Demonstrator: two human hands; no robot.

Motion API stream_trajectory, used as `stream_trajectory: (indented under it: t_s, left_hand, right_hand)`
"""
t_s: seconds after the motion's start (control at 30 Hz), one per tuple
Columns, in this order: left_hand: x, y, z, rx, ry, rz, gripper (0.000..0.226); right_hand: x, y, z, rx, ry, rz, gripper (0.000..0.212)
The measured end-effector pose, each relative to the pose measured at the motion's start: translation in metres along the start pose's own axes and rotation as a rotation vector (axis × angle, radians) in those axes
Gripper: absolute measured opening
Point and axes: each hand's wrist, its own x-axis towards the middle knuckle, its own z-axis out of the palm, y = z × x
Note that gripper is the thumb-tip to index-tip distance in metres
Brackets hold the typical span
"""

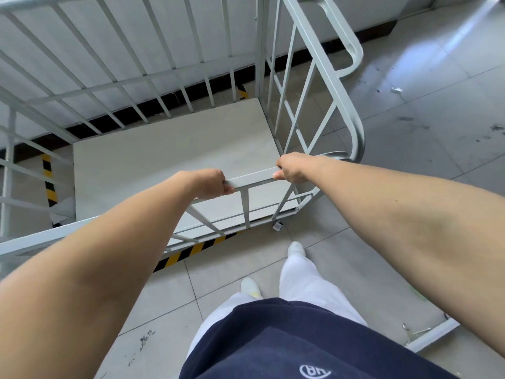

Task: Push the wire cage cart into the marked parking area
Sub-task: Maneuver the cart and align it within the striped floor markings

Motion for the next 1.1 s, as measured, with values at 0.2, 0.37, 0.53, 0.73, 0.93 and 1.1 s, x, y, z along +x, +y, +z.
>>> stream_trajectory:
  t_s: [0.2, 0.37, 0.53, 0.73, 0.93, 1.1]
  left_hand:
    - [0.004, 0.022, -0.024, 0.083, -0.081, -0.094, 0.057]
    - [0.016, 0.053, -0.045, -0.015, -0.124, -0.107, 0.058]
    - [0.032, 0.103, -0.063, -0.202, -0.010, -0.193, 0.052]
    - [0.033, 0.152, -0.068, -0.351, 0.107, -0.291, 0.047]
    - [0.025, 0.172, -0.064, -0.389, 0.152, -0.365, 0.043]
    - [0.026, 0.191, -0.057, -0.344, 0.189, -0.381, 0.041]
  right_hand:
    - [0.010, 0.014, -0.025, -0.058, -0.003, -0.128, 0.047]
    - [0.028, 0.041, -0.054, -0.146, -0.047, -0.222, 0.048]
    - [0.047, 0.088, -0.084, -0.303, -0.042, -0.331, 0.047]
    - [0.052, 0.138, -0.111, -0.420, -0.032, -0.432, 0.045]
    - [0.042, 0.155, -0.112, -0.417, -0.023, -0.510, 0.045]
    - [0.033, 0.173, -0.102, -0.420, 0.015, -0.537, 0.045]
